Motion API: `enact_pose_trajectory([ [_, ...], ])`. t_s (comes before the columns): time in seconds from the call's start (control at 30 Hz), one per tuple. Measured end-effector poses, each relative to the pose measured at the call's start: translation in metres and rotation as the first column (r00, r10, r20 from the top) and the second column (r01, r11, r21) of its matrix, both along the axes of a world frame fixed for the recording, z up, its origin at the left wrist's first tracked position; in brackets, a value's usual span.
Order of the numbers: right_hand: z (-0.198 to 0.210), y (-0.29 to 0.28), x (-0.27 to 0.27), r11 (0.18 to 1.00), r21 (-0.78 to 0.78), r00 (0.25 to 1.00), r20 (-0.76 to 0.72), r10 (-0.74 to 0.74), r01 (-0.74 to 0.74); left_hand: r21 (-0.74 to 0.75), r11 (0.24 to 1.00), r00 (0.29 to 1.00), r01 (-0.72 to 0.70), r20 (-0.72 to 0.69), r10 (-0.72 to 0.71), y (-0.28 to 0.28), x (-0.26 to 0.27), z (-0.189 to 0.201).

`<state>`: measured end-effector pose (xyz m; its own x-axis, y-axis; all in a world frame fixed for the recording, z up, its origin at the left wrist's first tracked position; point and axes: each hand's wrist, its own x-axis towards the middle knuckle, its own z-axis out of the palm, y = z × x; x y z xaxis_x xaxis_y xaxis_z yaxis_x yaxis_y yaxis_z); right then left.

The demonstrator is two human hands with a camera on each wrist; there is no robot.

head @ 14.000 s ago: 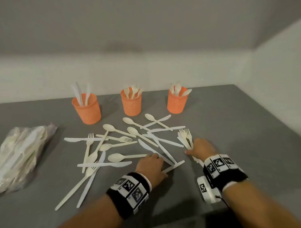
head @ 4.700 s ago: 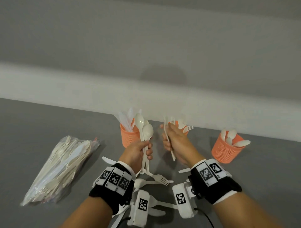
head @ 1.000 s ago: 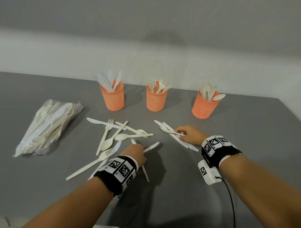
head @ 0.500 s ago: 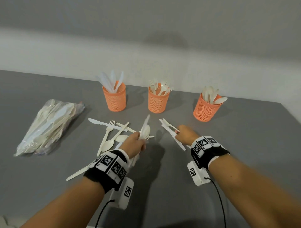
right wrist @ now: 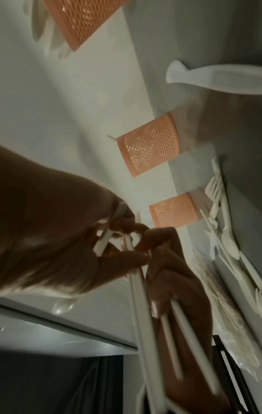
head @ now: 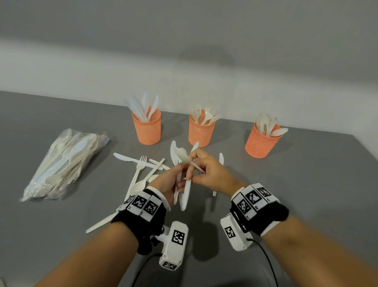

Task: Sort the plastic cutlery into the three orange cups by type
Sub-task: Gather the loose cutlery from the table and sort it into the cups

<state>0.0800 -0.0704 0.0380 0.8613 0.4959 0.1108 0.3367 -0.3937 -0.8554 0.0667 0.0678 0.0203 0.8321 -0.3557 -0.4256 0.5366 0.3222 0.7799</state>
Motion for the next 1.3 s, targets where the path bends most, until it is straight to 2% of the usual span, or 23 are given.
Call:
enact_pose_trajectory([
  [0.1, -0.002, 0.007, -0.002, 0.992, 0.115, 0.992, -0.117, -0.043, 0.057, 0.002, 0.997, 0.997, -0.078, -0.004, 0.078, 0.004, 0.000, 0.005],
  [0.17, -0.004, 0.013, -0.004, 0.959, 0.197, 0.963, -0.217, -0.159, 0.203, 0.040, 0.985, 0.986, -0.166, 0.009, 0.166, 0.006, 0.003, 0.003],
  [0.23, -0.004, 0.019, -0.005, 0.946, 0.100, 0.912, -0.312, -0.265, 0.309, 0.064, 0.962, 0.965, -0.264, 0.026, 0.263, 0.007, 0.006, -0.002],
  [0.3, -0.002, 0.028, -0.006, 0.961, -0.031, 0.901, -0.339, -0.270, 0.276, 0.072, 0.952, 0.954, -0.299, 0.055, 0.295, 0.008, 0.008, -0.007],
  [0.4, -0.002, 0.044, -0.009, 0.965, -0.137, 0.936, -0.246, -0.251, 0.223, 0.174, 0.933, 0.947, -0.315, 0.126, 0.296, 0.007, 0.008, -0.014],
  [0.47, -0.002, 0.053, -0.010, 0.958, -0.178, 0.940, -0.221, -0.260, 0.223, 0.164, 0.920, 0.930, -0.357, 0.160, 0.332, 0.006, 0.007, -0.015],
  [0.6, 0.000, 0.062, -0.009, 0.919, -0.361, 0.958, -0.167, -0.232, 0.159, 0.149, 0.931, 0.923, -0.333, 0.254, 0.289, 0.015, 0.010, -0.014],
  [0.7, 0.016, 0.053, -0.009, 0.927, -0.376, 0.959, -0.265, -0.106, -0.001, 0.104, 0.929, 0.916, -0.355, 0.236, 0.324, 0.029, 0.016, -0.013],
  [0.73, 0.020, 0.046, -0.005, 0.929, -0.369, 0.943, -0.317, -0.105, -0.020, 0.118, 0.924, 0.915, -0.364, 0.230, 0.331, 0.035, 0.018, -0.012],
  [0.8, 0.019, 0.026, 0.010, 0.921, -0.374, 0.903, -0.350, -0.249, 0.109, 0.140, 0.906, 0.906, -0.399, 0.216, 0.365, 0.047, 0.020, -0.009],
  [0.83, 0.012, 0.015, 0.020, 0.880, -0.421, 0.885, -0.294, -0.360, 0.219, 0.136, 0.901, 0.903, -0.412, 0.193, 0.384, 0.053, 0.021, -0.008],
  [0.9, -0.002, -0.008, 0.033, 0.689, -0.629, 0.848, -0.086, -0.523, 0.361, 0.063, 0.898, 0.896, -0.436, 0.124, 0.427, 0.067, 0.024, -0.006],
  [0.97, -0.014, -0.019, 0.034, 0.536, -0.775, 0.834, -0.021, -0.551, 0.335, 0.010, 0.900, 0.898, -0.436, 0.072, 0.434, 0.081, 0.026, -0.005],
  [1.03, -0.024, -0.019, 0.032, 0.467, -0.841, 0.816, -0.054, -0.575, 0.274, 0.033, 0.904, 0.904, -0.426, 0.034, 0.425, 0.094, 0.029, -0.008],
  [1.13, -0.033, -0.012, 0.033, 0.443, -0.849, 0.796, -0.045, -0.604, 0.288, 0.065, 0.888, 0.890, -0.456, 0.007, 0.456, 0.106, 0.027, -0.013],
  [1.3, -0.037, 0.001, 0.032, 0.504, -0.827, 0.829, -0.088, -0.552, 0.248, 0.002, 0.913, 0.913, -0.407, 0.025, 0.407, 0.110, 0.018, -0.012],
])
